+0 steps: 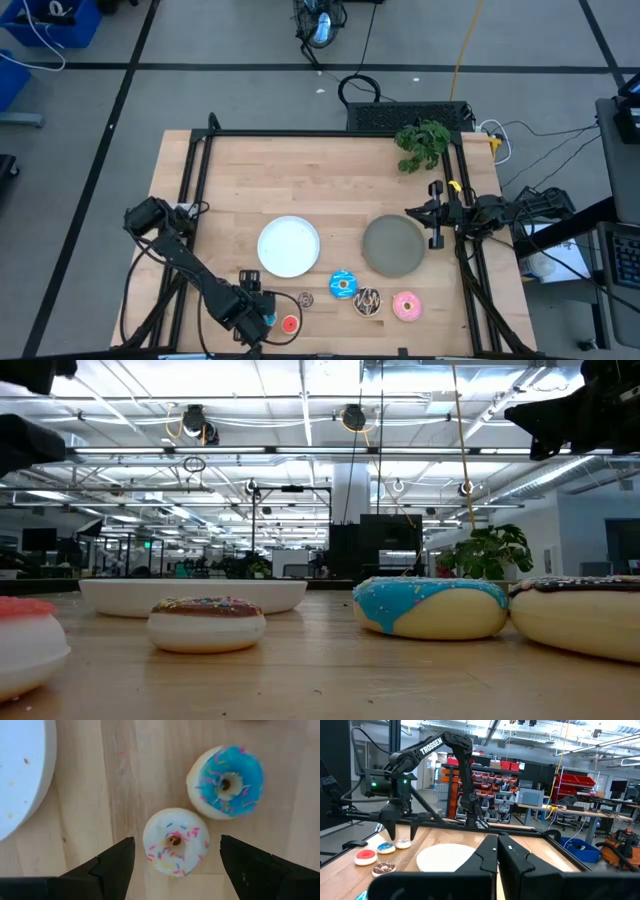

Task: Pick & Place donuts
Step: Put the small white donut on the white plate

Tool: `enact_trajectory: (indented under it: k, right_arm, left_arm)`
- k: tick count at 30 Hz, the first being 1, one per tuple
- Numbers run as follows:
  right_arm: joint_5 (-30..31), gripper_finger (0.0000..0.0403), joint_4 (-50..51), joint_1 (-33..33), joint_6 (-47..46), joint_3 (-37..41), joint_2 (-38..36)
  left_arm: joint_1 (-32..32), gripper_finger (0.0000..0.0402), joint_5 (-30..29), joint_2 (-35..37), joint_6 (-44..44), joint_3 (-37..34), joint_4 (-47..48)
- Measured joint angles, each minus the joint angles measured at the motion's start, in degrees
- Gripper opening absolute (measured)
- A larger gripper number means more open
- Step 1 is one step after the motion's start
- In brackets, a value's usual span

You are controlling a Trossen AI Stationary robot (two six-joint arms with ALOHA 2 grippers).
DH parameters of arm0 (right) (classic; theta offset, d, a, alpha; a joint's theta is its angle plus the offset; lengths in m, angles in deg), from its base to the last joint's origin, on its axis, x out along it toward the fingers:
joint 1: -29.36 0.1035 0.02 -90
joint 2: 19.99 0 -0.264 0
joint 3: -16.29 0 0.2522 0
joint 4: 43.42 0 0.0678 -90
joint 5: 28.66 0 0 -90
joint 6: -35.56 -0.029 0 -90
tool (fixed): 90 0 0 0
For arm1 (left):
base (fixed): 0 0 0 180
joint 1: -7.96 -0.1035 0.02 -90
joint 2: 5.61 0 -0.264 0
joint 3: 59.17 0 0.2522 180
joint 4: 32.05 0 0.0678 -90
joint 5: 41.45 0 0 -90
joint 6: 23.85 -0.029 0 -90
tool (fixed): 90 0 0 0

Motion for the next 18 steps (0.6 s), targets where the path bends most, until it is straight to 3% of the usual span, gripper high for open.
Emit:
enact_trajectory:
  k: [18]
  right_arm:
    - [0.0, 0.0000, 0.0, 0.0, 0.0, 0.0, 0.0]
  left_arm:
    - [-0.7, 0.0292, 1.9, 0.2, -1.2, -6.1, -9.6]
